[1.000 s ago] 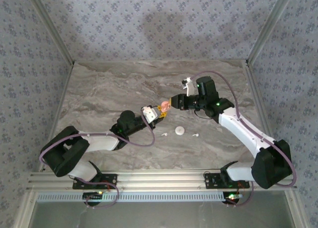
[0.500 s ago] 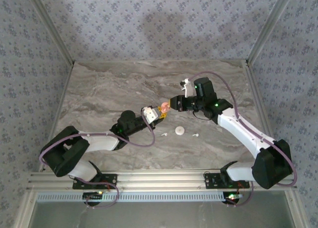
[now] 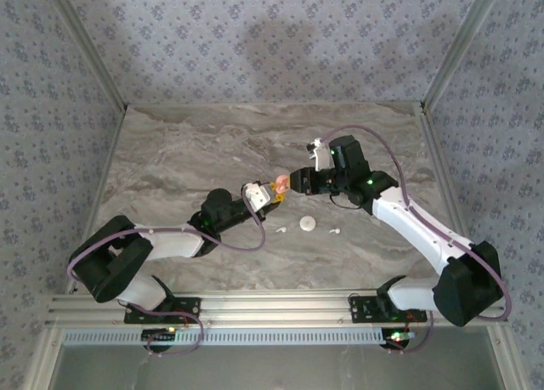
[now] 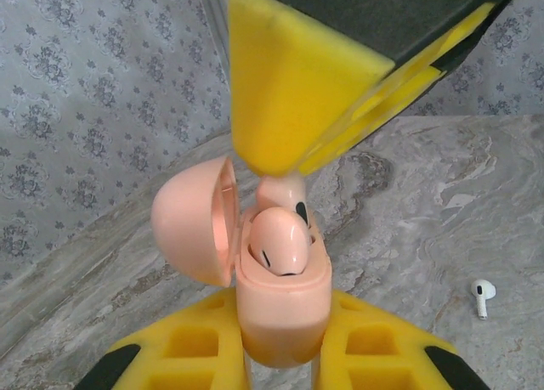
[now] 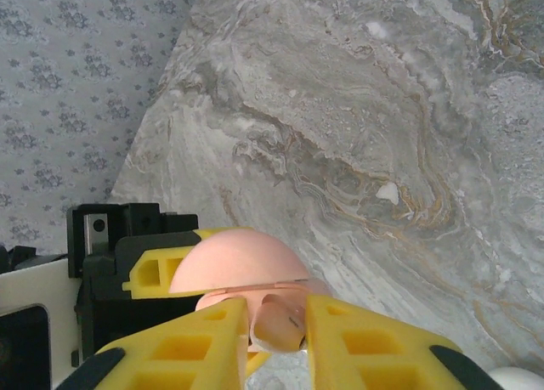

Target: Insert the wireless bluetooth earbuds into the charging case

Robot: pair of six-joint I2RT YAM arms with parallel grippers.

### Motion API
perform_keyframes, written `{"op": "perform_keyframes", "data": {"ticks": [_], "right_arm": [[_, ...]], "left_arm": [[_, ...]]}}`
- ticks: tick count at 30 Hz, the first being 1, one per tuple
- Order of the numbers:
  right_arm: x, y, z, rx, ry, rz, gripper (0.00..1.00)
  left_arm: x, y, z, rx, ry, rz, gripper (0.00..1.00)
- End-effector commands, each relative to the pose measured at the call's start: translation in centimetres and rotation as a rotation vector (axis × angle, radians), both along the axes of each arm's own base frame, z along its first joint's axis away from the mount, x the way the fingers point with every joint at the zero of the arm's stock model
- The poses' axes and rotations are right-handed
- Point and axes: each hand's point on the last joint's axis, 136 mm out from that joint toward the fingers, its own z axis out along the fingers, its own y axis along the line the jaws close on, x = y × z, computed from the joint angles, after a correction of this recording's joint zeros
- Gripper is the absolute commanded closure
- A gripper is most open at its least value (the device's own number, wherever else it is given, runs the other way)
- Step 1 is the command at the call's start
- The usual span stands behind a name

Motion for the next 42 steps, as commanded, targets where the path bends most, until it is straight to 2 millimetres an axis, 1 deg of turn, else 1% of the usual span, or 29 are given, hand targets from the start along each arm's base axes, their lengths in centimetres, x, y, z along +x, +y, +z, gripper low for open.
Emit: {"op": "perform_keyframes", "data": {"ticks": [1,5,8,12,16,20,23,24,26,31,37,38,42], "right_arm": [[-0.3,-0.9,1.2,-0.016,-0.048,-0.002,0.70],[-0.3,-2.4,3.5,-0.014,-0.171,-0.006,0.56],[-0.6,-3.5,5.0,-0.035,-0.285,0.022,0.53],[-1.9,-3.9,5.8,-0.077,-0.434,0.147,0.51],[-3.6,-3.7,5.7,-0.150,-0.546,0.326,0.46],[-5.4,-3.0,5.4,-0.170,-0.675,0.529,0.36],[-6.5,-2.6,4.8,-0.181,-0.804,0.656,0.27],[-6.8,-2.5,4.7,-0.182,-0.837,0.682,0.26],[-6.6,-2.3,4.3,-0.196,-0.885,0.710,0.23],[-6.0,-1.7,3.1,-0.221,-0.867,0.769,0.22],[-5.9,-0.3,2.1,-0.169,-0.800,0.837,0.22],[-6.1,-0.2,1.6,-0.169,-0.770,0.851,0.22],[-6.7,0.1,0.8,-0.159,-0.725,0.892,0.27]], "left_arm": [[-0.6,-0.4,3.5,-0.070,-0.083,-0.032,0.90],[-1.0,-0.6,3.4,-0.064,-0.083,-0.062,0.90],[-1.8,-1.1,3.3,-0.045,-0.080,-0.114,0.90],[-2.6,-1.4,3.0,-0.014,-0.073,-0.168,0.90],[-3.3,-1.8,2.8,0.018,-0.072,-0.215,0.90],[-3.6,-1.8,2.8,0.035,-0.077,-0.236,0.90],[-3.8,-1.8,2.8,0.045,-0.081,-0.246,0.90],[-3.9,-1.8,2.7,0.048,-0.082,-0.249,0.90],[-3.9,-1.8,2.8,0.054,-0.088,-0.251,0.90],[-4.1,-1.8,2.9,0.063,-0.098,-0.260,0.90],[-4.3,-1.8,3.1,0.059,-0.101,-0.271,0.90],[-4.3,-1.8,3.2,0.057,-0.103,-0.269,0.90],[-4.0,-1.7,3.3,0.056,-0.104,-0.247,0.90]]}}
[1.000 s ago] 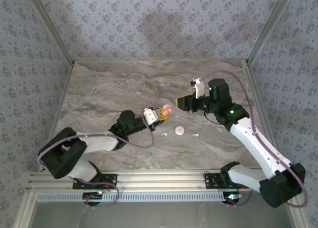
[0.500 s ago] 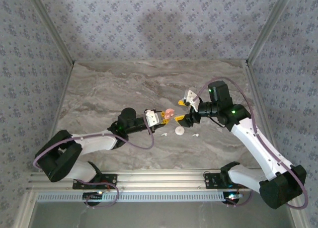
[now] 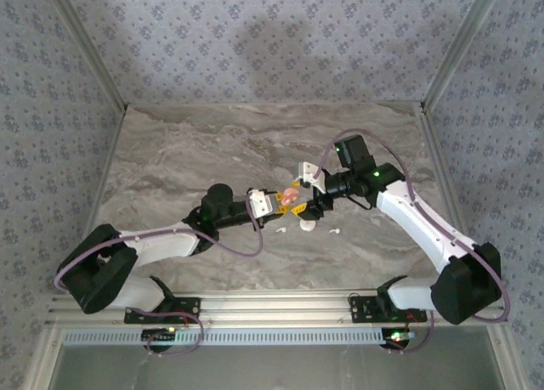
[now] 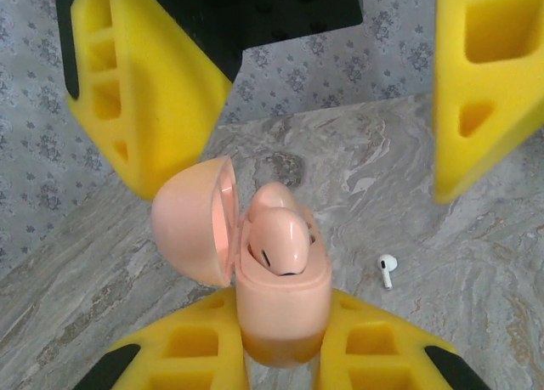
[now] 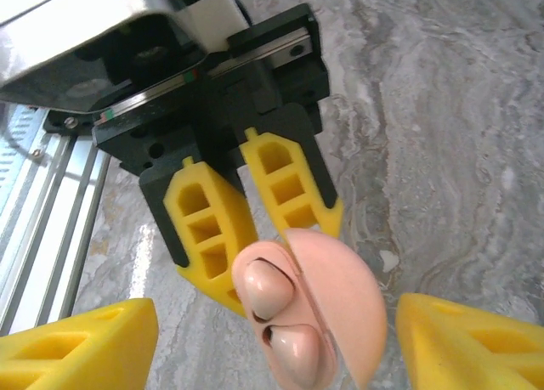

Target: Insert the wireless bluetooth earbuds into the charging case

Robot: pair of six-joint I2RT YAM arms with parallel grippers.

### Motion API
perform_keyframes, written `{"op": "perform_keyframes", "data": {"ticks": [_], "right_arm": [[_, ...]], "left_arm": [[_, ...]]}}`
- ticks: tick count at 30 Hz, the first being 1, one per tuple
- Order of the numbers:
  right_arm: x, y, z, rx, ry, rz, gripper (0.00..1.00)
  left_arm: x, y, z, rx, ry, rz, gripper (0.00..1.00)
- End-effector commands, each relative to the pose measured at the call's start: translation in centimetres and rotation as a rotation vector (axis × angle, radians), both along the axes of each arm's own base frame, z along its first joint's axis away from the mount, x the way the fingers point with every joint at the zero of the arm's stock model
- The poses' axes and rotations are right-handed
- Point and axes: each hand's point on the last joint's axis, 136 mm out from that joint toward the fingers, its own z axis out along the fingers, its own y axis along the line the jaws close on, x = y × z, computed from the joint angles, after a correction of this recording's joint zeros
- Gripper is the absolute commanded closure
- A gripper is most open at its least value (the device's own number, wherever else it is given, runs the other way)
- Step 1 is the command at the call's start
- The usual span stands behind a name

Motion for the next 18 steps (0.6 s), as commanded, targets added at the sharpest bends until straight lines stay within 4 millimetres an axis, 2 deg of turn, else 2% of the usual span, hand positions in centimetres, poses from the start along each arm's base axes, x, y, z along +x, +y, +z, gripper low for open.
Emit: {"op": "perform_keyframes", "data": {"ticks": [1,3,6,9,15,18], "right_arm": [[-1.6,0.3,0.4,0.003,0.043,0.067,0.29],[-2.4,0.1,0.2,0.003,0.061,0.086,0.33],[-4.4,-0.5,0.1,0.015,0.089,0.133,0.44],[-4.9,-1.0,0.3,0.043,0.075,0.110,0.48],[-3.0,-1.8,-0.1,0.090,0.044,-0.061,0.45],[0.5,-2.5,-1.0,0.056,0.112,-0.315,0.44]], "left_arm": [[0.0,-0.3,2.8,-0.046,-0.062,-0.007,0.90],[0.4,-0.2,3.0,-0.049,-0.061,0.021,0.90],[1.1,0.1,2.9,-0.050,-0.053,0.064,0.90],[1.5,0.3,2.5,-0.039,-0.037,0.090,0.90],[2.8,1.2,1.2,-0.018,0.065,0.177,0.89],[4.4,2.2,0.3,-0.014,0.205,0.261,0.89]]}}
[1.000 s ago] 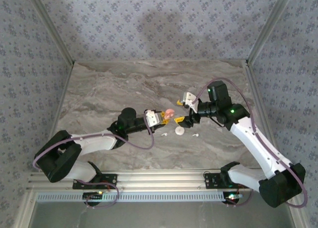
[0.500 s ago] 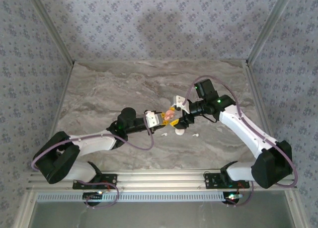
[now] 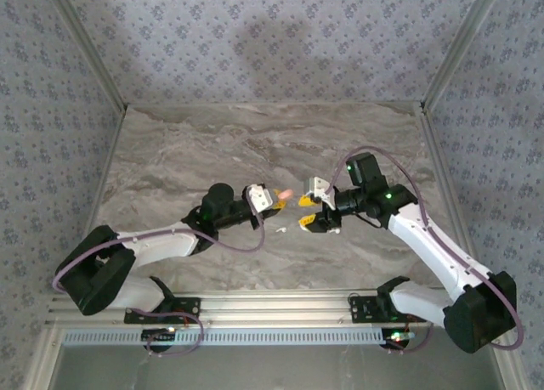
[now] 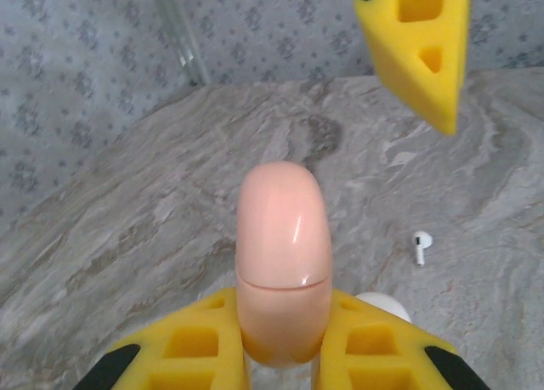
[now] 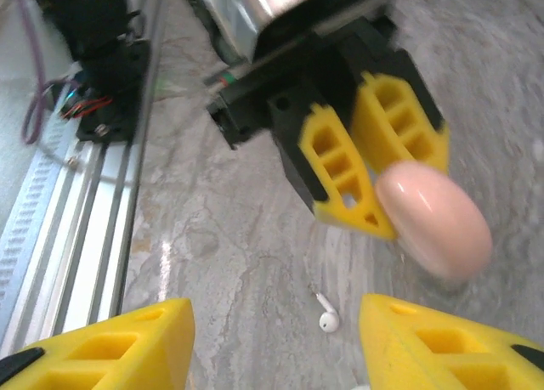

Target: Insert the wireless bluetooth earbuds into the charging case

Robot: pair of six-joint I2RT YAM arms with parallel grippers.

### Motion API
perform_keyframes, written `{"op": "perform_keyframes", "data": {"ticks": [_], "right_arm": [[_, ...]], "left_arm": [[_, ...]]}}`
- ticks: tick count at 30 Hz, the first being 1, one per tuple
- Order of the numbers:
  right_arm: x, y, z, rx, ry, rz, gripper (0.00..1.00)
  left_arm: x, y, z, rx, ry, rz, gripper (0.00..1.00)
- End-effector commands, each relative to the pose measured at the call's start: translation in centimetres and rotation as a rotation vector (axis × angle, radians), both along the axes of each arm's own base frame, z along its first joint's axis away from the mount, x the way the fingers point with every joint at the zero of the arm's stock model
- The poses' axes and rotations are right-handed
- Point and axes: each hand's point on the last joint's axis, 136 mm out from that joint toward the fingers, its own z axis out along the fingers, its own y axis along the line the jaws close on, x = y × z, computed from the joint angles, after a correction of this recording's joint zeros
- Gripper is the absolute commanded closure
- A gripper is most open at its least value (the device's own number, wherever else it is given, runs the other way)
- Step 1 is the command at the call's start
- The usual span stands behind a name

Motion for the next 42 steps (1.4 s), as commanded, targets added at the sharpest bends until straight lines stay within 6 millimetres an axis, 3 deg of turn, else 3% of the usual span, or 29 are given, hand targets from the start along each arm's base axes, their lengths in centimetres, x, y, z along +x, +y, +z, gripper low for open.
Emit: {"op": "perform_keyframes", "data": {"ticks": [1,6,11,15,21,27,33,42], "right_arm": [[4.7,-1.0,-0.3,-0.010,0.106,-0.332,0.44],[8.3,-4.3,-4.3,-0.128,0.461,-0.827,0.39],[8.0,-4.8,-8.6,-0.235,0.701,-1.036,0.37],[7.4,-5.0,-10.7,-0.328,0.742,-1.152,0.32],[6.7,-4.8,-13.3,-0.500,0.785,-1.187,0.24],[6.2,-4.4,-16.3,-0.662,0.817,-1.189,0.23],[5.9,-3.5,-17.8,-0.696,0.863,-1.161,0.25],[5.0,-3.2,-19.1,-0.734,0.918,-1.147,0.33]], "left_arm": [[2.4,1.1,1.3,-0.054,0.141,0.126,0.89],[5.2,3.4,-0.8,-0.108,0.476,0.297,0.88],[6.8,5.9,-3.9,-0.186,0.897,0.435,0.88],[7.5,7.6,-5.5,-0.224,1.106,0.514,0.88],[8.0,9.3,-7.4,-0.197,1.255,0.594,0.86],[8.0,10.0,-9.9,-0.189,1.378,0.628,0.85],[8.1,11.3,-11.9,-0.175,1.457,0.674,0.84],[7.9,13.8,-13.2,-0.150,1.485,0.747,0.78]]}}
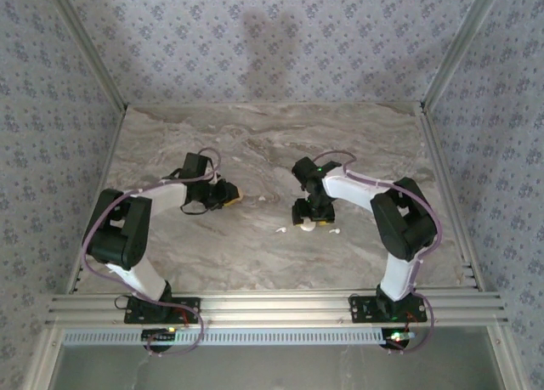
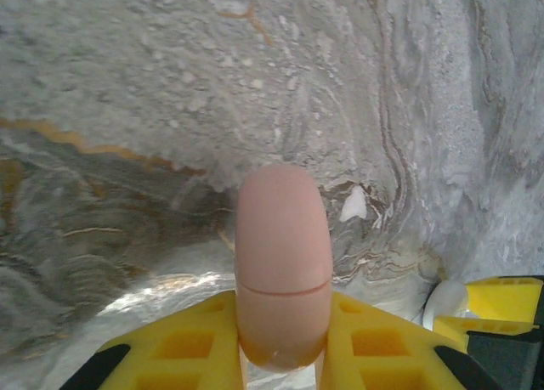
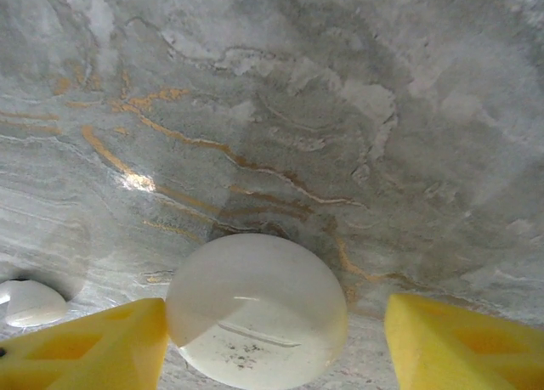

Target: Insert the wireless bluetooth earbuds into the charging case

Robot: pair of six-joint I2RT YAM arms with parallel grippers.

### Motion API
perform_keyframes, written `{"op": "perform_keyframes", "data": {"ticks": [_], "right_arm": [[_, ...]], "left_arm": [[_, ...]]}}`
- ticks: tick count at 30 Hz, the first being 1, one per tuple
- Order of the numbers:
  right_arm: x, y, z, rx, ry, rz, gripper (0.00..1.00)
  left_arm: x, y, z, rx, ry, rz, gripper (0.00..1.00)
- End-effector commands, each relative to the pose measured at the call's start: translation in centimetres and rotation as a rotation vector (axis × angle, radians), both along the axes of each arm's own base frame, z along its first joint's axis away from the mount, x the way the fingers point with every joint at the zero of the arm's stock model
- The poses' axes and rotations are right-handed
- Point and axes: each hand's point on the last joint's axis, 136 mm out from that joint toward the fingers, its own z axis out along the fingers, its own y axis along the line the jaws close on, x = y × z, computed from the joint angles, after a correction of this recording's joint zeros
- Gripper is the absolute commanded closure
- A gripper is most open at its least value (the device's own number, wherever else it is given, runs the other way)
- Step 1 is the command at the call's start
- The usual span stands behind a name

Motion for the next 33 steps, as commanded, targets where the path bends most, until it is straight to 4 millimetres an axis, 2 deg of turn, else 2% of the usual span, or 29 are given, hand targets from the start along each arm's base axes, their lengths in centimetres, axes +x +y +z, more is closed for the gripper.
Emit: {"op": "perform_keyframes", "data": {"ticks": [1,3,5,11,17,20,25,30,33], "right_arm": [[-0.6,0.4,-0.2,-0.004,0.046,-0.010,0.35],[-0.8,0.5,-0.3,0.003,0.057,-0.007,0.41],[0.1,1.2,0.6,0.023,0.028,-0.006,0.45],[0.0,1.0,1.1,0.026,0.015,-0.007,0.55],[0.5,1.0,2.8,0.042,-0.039,-0.010,0.59],[1.0,1.1,4.0,0.067,-0.086,-0.015,0.60],[2.0,2.0,6.2,0.181,-0.190,-0.024,0.60],[3.8,3.6,10.2,0.347,-0.387,-0.005,0.61],[4.1,4.8,13.0,0.477,-0.498,0.025,0.61]], "left_arm": [[0.0,0.6,-0.1,0.005,0.026,-0.001,0.77],[-0.1,1.1,-0.5,0.008,0.038,0.011,0.77],[-0.2,1.5,-0.7,0.012,0.044,0.019,0.77],[-0.5,2.6,-1.3,0.036,0.062,0.044,0.73],[-1.2,3.9,-2.1,0.092,0.079,0.070,0.65],[-1.5,4.6,-1.8,0.125,0.068,0.081,0.60],[-1.1,5.4,0.6,0.172,-0.008,0.092,0.57],[-0.2,5.4,5.5,0.227,-0.275,0.074,0.52],[-0.1,4.0,9.1,0.234,-0.498,0.005,0.53]]}}
